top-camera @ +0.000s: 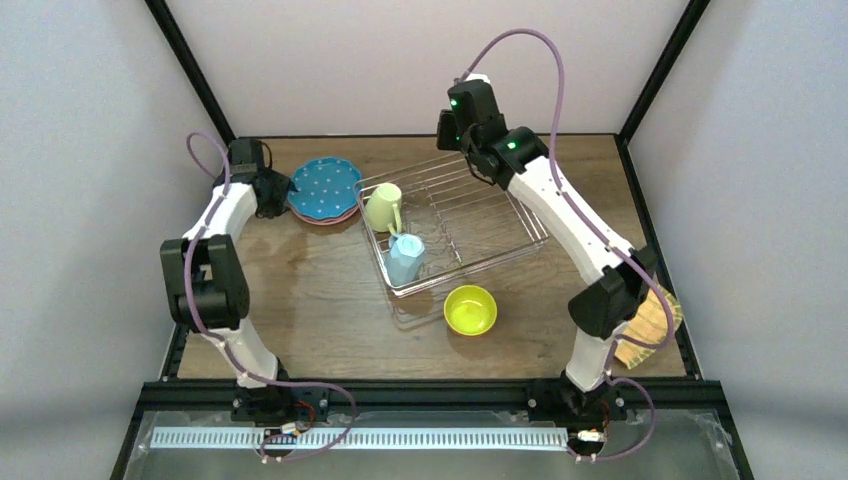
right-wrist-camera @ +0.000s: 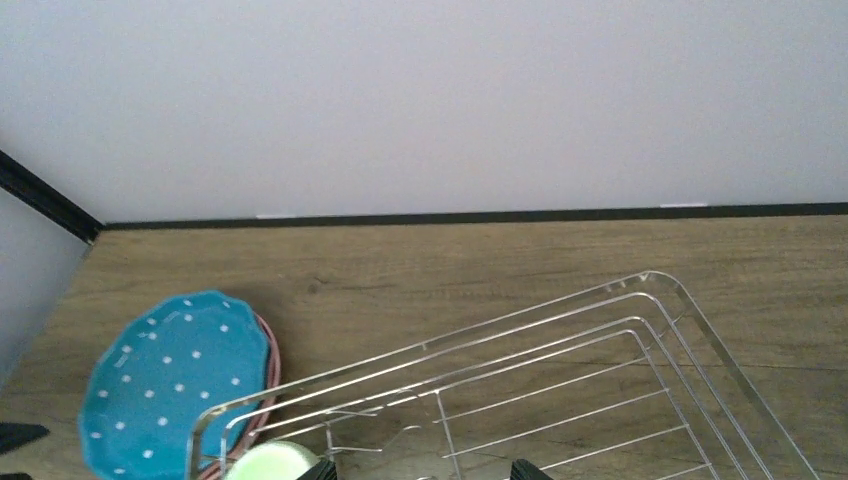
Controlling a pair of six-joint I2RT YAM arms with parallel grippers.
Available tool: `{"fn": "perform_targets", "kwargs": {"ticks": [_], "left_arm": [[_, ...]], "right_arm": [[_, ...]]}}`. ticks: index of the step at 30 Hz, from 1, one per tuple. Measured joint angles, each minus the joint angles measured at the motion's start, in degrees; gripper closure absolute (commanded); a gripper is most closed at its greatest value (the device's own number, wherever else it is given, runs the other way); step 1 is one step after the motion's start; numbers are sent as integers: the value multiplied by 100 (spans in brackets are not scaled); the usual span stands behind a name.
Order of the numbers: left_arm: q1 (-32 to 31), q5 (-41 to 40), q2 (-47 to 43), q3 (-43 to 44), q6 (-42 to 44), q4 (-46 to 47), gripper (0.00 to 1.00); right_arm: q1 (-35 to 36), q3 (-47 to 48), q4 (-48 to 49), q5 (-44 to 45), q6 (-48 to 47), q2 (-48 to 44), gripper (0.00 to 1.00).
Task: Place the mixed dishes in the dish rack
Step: Move the plate to the corner of the board.
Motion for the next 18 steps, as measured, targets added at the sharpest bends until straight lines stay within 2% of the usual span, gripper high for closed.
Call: {"fn": "perform_targets", "kwargs": {"ticks": [8, 14, 18], "left_arm": [[2, -424, 693, 586, -9, -68, 0], [2, -538, 931, 992, -4, -63, 0], [2, -549, 992, 1005, -2, -66, 0]], "right_arm": [[-479, 140, 114, -629, -118, 944, 5], [-1067, 693, -116, -1432, -192, 1845, 7], [-1058, 1150, -280, -2015, -444, 2352, 7]]}}
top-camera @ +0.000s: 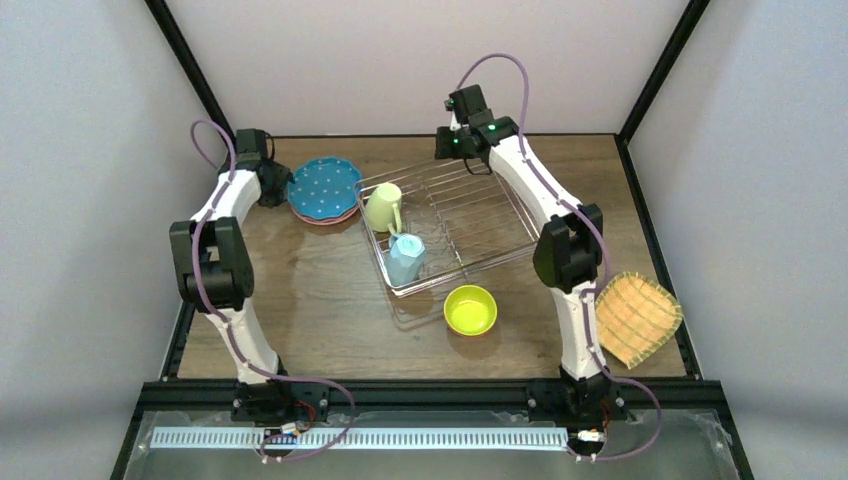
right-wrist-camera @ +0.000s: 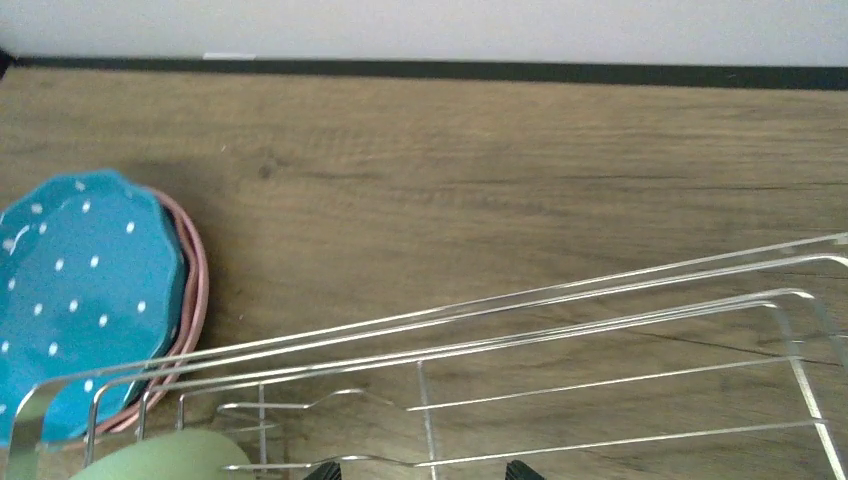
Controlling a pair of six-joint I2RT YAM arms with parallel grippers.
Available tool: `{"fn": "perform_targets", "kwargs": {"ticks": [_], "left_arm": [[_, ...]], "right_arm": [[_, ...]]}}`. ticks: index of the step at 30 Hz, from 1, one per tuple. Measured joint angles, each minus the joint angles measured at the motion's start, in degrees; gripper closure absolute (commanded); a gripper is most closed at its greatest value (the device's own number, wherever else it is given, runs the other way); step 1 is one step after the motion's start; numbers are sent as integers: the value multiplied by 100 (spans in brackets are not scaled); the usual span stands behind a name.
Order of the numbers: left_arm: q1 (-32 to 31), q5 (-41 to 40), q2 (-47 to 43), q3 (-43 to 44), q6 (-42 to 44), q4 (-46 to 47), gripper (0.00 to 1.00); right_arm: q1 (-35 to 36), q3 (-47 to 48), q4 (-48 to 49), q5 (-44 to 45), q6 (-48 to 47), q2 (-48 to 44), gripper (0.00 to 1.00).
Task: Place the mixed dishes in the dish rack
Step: Move the plate to the corner of the board.
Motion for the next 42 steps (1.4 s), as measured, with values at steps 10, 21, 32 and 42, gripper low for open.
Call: {"fn": "perform_targets", "kwargs": {"ticks": [10, 21, 32, 42], "left_arm": [[-7, 120, 59, 0, 17, 46, 0], [-380, 525, -96, -7, 201, 90, 0], [-946, 756, -308, -9, 214, 127, 0], [-957, 782, -310, -107, 214, 133, 0]], "right_arm": [[107, 55, -173, 914, -170, 245, 1], [-411, -656, -103, 2306, -61, 232, 1], [-584, -1283, 116, 2815, -341, -188, 1], [-916, -1279, 319, 2741, -750, -229, 1]]}}
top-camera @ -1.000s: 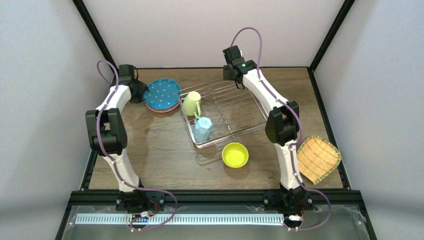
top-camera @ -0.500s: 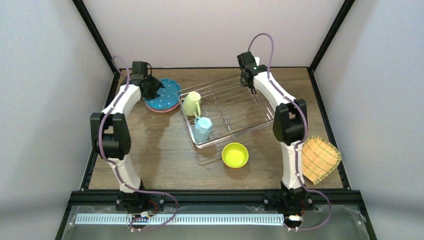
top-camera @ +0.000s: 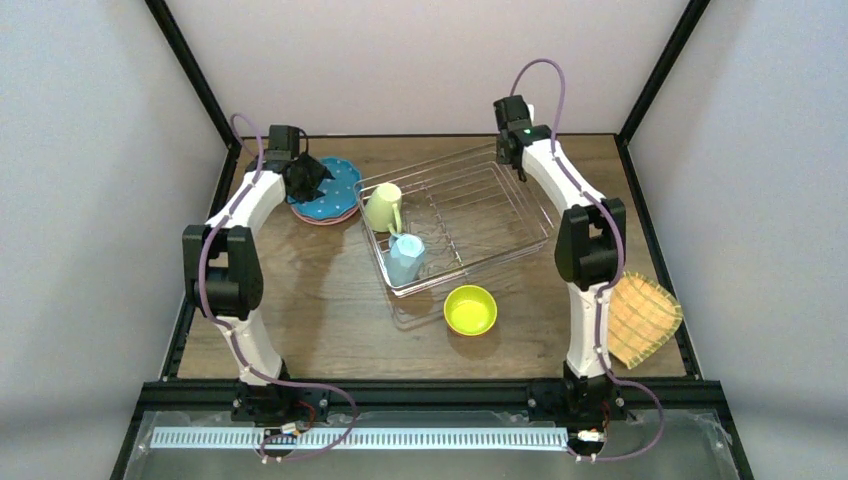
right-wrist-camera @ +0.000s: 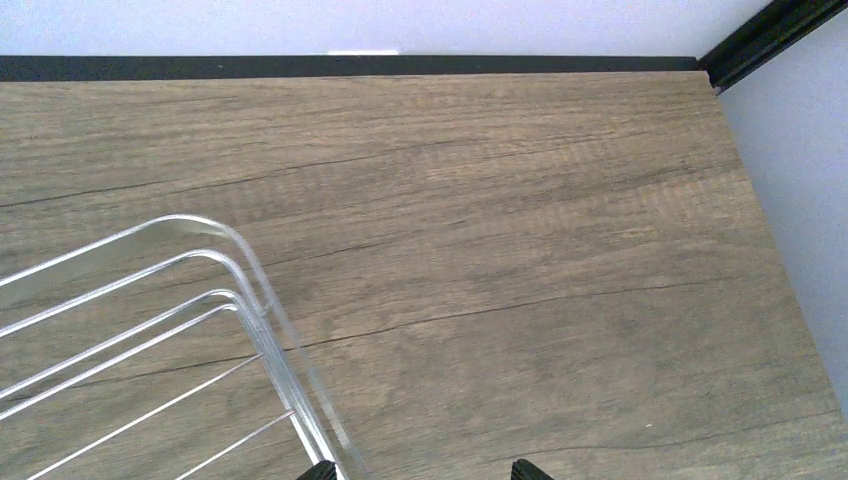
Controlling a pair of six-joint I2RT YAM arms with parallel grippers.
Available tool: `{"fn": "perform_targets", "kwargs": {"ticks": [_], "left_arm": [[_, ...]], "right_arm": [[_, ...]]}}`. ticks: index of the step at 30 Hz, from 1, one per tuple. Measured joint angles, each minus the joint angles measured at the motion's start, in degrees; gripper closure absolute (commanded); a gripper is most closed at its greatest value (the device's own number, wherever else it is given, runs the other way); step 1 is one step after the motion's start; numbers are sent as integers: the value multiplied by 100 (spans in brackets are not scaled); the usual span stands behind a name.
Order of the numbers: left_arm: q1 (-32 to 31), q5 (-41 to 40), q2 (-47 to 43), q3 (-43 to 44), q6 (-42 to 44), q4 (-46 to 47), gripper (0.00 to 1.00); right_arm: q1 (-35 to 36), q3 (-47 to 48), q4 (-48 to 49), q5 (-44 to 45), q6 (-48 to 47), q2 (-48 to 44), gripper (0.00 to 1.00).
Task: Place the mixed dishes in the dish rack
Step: Move the plate to the corner of the board.
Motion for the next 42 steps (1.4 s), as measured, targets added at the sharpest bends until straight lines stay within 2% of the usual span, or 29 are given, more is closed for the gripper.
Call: {"fn": "perform_targets", "kwargs": {"ticks": [6, 15, 42], "left_arm": [[-4, 17, 0, -13, -7, 2, 0], [-4, 42, 0, -79, -46, 35, 0], [-186, -11, 52, -127, -203, 188, 0]], "right_arm": [[-350, 0, 39, -505, -356, 63, 1], [-459, 98, 271, -1047, -741, 247, 1], [-474, 151, 420, -1325, -634, 304, 1]]}}
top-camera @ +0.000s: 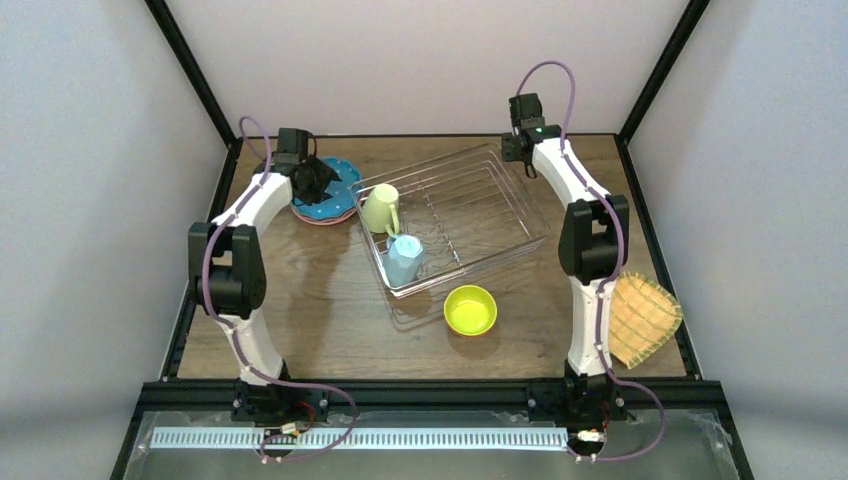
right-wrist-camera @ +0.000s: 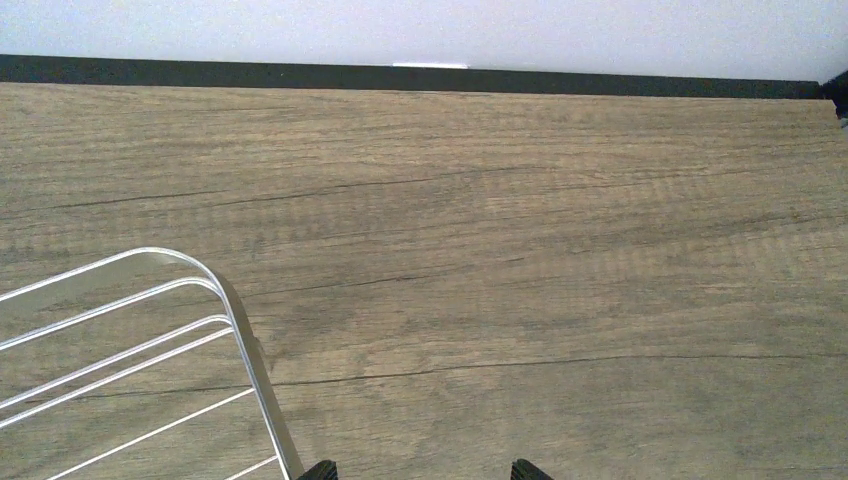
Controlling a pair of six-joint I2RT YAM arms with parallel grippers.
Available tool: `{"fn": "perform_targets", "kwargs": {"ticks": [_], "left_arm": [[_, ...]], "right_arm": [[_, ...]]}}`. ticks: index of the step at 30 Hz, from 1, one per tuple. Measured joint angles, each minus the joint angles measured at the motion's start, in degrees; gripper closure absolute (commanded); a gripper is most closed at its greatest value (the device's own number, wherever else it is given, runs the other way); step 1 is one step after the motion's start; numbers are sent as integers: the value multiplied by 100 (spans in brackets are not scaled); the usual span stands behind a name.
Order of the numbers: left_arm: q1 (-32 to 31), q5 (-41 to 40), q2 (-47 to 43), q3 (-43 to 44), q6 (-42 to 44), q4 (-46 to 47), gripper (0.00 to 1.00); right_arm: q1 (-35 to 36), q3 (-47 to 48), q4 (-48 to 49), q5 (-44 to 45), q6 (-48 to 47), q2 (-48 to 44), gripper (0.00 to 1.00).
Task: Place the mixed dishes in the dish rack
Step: Move the plate to the corner of the board.
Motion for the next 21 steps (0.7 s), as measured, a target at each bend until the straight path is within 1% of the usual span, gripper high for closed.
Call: {"fn": "perform_targets", "kwargs": {"ticks": [12, 21], "left_arm": [[-2, -153, 210, 87, -96, 24, 0], [-11, -365, 459, 411, -153, -13, 0]], "right_arm": [[55, -225, 81, 105, 199, -227, 1], [81, -544, 234, -151, 286, -431, 1]]}}
